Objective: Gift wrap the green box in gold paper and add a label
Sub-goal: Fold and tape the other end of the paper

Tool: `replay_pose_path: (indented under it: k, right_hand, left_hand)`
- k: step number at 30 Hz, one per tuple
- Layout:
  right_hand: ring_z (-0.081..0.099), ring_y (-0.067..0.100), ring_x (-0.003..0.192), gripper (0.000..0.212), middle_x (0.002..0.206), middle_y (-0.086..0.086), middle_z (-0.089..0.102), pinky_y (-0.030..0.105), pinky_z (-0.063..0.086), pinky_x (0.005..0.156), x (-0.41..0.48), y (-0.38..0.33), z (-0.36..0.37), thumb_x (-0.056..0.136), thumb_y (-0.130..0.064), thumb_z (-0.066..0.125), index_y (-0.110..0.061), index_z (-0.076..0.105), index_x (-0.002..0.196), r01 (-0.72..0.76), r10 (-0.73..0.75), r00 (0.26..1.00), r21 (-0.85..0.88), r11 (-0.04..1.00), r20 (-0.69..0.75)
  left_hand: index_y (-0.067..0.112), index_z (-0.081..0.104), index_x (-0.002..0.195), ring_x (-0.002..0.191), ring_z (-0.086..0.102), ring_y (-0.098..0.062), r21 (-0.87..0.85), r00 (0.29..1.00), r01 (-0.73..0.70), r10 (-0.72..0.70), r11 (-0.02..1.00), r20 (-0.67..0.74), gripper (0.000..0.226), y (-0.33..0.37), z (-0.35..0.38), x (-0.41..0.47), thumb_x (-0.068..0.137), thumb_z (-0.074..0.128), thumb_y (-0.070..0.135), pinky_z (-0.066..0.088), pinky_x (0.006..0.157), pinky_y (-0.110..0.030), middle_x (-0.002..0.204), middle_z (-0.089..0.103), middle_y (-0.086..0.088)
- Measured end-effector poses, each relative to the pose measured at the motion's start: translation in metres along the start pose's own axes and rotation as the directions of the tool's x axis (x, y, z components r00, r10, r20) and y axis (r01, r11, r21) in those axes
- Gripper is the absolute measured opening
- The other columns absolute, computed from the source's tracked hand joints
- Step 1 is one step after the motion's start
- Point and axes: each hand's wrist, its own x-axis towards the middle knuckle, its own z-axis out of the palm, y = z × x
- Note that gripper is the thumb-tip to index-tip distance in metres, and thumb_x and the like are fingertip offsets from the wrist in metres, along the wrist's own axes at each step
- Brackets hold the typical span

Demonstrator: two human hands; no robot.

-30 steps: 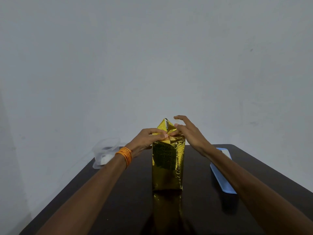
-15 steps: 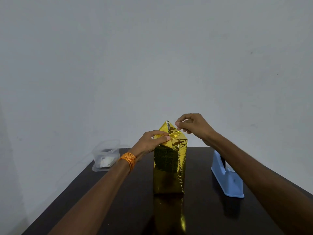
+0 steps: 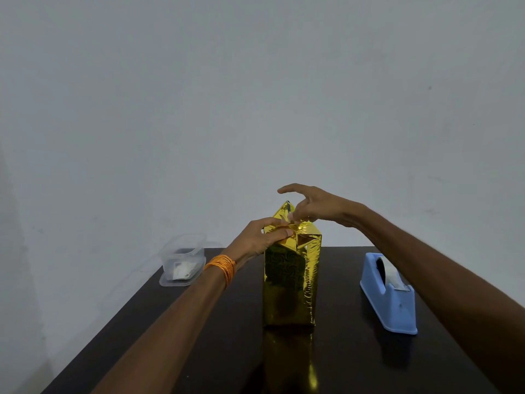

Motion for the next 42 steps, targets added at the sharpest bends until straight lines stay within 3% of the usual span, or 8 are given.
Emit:
replay_pose_path:
  k: [6,14,17,22,30,33,36,42]
  right_hand:
    - [0.057,0.008,0.079,0.063,0.085,-0.012,0.051,0.015,0.043,0.059,0.010,0.005,0.005,0.089,-0.018,0.073,-0.032,0.042,0.142,-0.042,0.044,0.999,-0.053,0.998,0.029]
    - [0.052,0.022,0.100,0.072,0.102,-0.004,0.055,0.025,0.048,0.077,0.018,0.008,0.010,0.086,-0.006,0.070,-0.027,0.037,0.147,-0.073,0.085,0.993,-0.145,0.987,0.077]
    - [0.047,0.019,0.108,0.077,0.150,0.005,0.041,0.025,0.043,0.081,0.024,0.006,0.009,0.086,-0.019,0.074,-0.028,0.034,0.151,-0.057,0.075,0.996,-0.316,0.947,0.045]
    - [0.046,0.029,0.134,0.081,0.159,0.004,0.033,0.036,0.040,0.102,0.019,0.019,0.005,0.085,-0.052,0.070,-0.028,0.032,0.152,-0.158,0.164,0.986,-0.455,0.876,-0.027]
    - [0.058,0.027,0.113,0.072,0.134,0.010,0.056,0.032,0.049,0.083,-0.005,0.044,0.019,0.087,-0.048,0.070,-0.029,0.036,0.148,-0.216,0.167,0.937,-0.133,0.967,-0.306]
    - [0.061,0.023,0.103,0.071,0.125,0.009,0.059,0.026,0.049,0.069,-0.005,0.041,0.027,0.083,-0.045,0.076,-0.034,0.039,0.143,-0.264,0.289,0.937,0.147,0.953,-0.194]
    - [0.061,0.024,0.111,0.059,0.123,0.008,0.063,0.033,0.047,0.079,-0.005,0.047,0.036,0.081,-0.036,0.080,-0.033,0.050,0.132,-0.282,0.370,0.913,0.386,0.878,-0.174]
    - [0.062,0.019,0.097,0.051,0.107,0.004,0.065,0.035,0.047,0.082,-0.005,0.054,0.042,0.080,-0.030,0.081,-0.031,0.056,0.125,-0.276,0.412,0.894,0.510,0.815,-0.175]
  left_hand:
    - [0.018,0.068,0.119,0.089,0.056,0.004,0.022,1.000,-0.016,0.016,1.000,0.002,0.032,0.000,0.000,0.000,0.089,0.069,0.030,0.045,0.075,-0.016,0.108,0.061,0.003]
    - [0.017,0.069,0.117,0.096,0.054,-0.004,0.046,1.000,-0.025,0.025,0.999,0.002,0.030,-0.001,0.001,0.001,0.090,0.069,0.029,0.044,0.077,-0.016,0.104,0.058,0.008]
    - [0.018,0.068,0.118,0.094,0.051,-0.002,0.060,1.000,-0.016,0.016,0.998,0.005,0.030,0.001,0.001,0.000,0.090,0.068,0.028,0.041,0.075,-0.014,0.101,0.055,0.012]
    - [0.018,0.069,0.119,0.114,0.050,-0.015,0.061,1.000,-0.008,0.008,0.998,0.002,0.033,-0.001,0.001,-0.001,0.088,0.070,0.032,0.042,0.076,-0.017,0.119,0.056,0.002]
    - [0.016,0.065,0.126,0.099,0.047,-0.005,0.093,1.000,-0.015,0.014,0.996,0.007,0.037,0.000,0.000,0.001,0.091,0.067,0.029,0.038,0.055,0.001,0.126,0.052,-0.002]
    - [0.017,0.064,0.126,0.105,0.049,-0.008,0.103,1.000,-0.018,0.017,0.995,0.006,0.037,0.002,0.001,0.000,0.092,0.066,0.030,0.040,0.064,-0.006,0.122,0.052,0.002]
    - [0.023,0.065,0.124,0.107,0.052,-0.010,0.075,0.999,0.030,-0.031,0.997,0.013,0.037,0.002,0.000,0.001,0.090,0.066,0.037,0.042,0.074,-0.017,0.125,0.054,0.002]
    - [0.035,0.063,0.118,0.115,0.056,-0.017,-0.145,0.995,0.086,-0.091,0.986,-0.031,0.030,0.006,0.000,0.012,0.091,0.063,0.047,0.047,0.096,-0.038,0.131,0.058,0.001]
